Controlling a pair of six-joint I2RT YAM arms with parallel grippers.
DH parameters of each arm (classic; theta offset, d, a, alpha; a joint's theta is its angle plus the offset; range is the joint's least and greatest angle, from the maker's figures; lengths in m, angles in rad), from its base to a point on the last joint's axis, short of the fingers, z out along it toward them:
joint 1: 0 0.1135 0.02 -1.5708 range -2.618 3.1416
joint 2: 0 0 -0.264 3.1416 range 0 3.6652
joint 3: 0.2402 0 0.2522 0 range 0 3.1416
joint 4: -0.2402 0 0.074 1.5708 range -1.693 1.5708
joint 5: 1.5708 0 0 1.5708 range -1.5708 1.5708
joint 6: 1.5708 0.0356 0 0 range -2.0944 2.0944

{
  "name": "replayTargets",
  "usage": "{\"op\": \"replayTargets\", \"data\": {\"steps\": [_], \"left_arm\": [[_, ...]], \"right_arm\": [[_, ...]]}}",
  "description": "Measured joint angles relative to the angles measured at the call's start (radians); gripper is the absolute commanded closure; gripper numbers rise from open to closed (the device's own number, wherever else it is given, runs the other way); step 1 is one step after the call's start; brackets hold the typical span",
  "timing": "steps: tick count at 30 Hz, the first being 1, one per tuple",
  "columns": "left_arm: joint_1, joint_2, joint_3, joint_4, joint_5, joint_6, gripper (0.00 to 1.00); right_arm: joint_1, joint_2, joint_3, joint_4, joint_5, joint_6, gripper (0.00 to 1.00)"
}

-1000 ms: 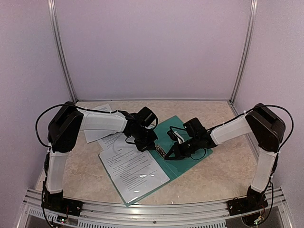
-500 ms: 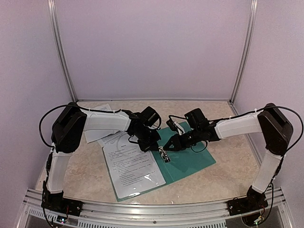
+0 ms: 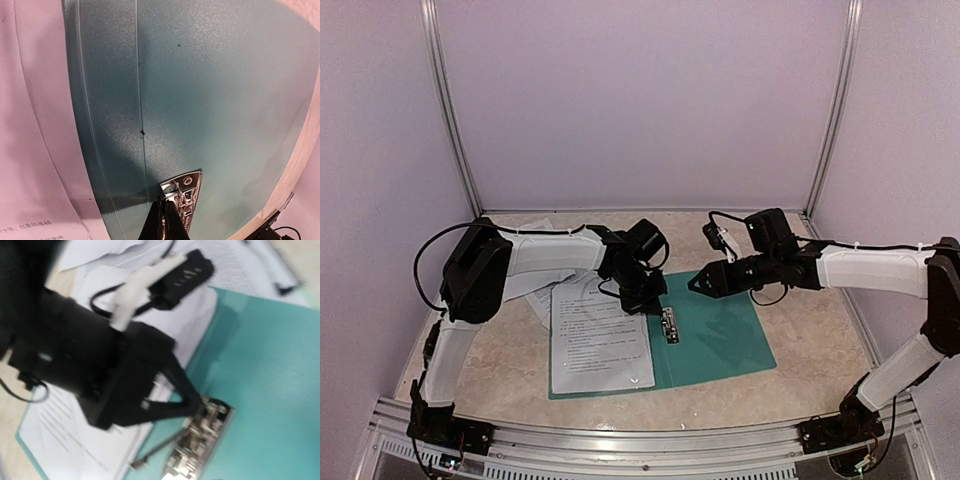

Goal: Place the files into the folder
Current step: Open the spring clip on the folder at the center of the board.

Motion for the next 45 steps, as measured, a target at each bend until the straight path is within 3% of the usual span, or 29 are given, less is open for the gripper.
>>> {"op": "replayTargets", "data": {"steps": [7, 13, 20, 24, 32, 37, 45], "left_arm": [[-0.01, 0.073, 0.161, -0.042, 0.031, 0.131, 0.89], [-0.029, 0.101, 0.196, -0.051, 0.082, 0.18, 0.8], [-0.028, 0.084, 0.142, -0.035, 0.09, 0.24, 0.43], [-0.023, -0.003, 0.043, -0.017, 0.055, 0.277, 0.32], [0.017, -0.132, 0.011, 0.063, 0.062, 0.311, 0.26], [0.051, -0.183, -0.047, 0.1, 0.063, 0.301, 0.21], [0.156, -0.349, -0.259, 0.103, 0.037, 0.262, 0.09]], "right_arm": [[-0.052, -0.08, -0.115, -0.019, 0.047, -0.03, 0.56], [-0.065, -0.146, -0.137, -0.049, 0.069, -0.064, 0.56], [-0.067, -0.169, -0.156, -0.047, 0.057, -0.114, 0.47], [-0.067, -0.183, -0.19, -0.042, 0.039, -0.149, 0.41], [-0.031, -0.165, -0.194, -0.021, 0.031, -0.219, 0.37], [0.069, -0.038, -0.098, -0.032, 0.088, -0.29, 0.27], [0.213, 0.17, 0.093, -0.069, 0.196, -0.437, 0.25]]}}
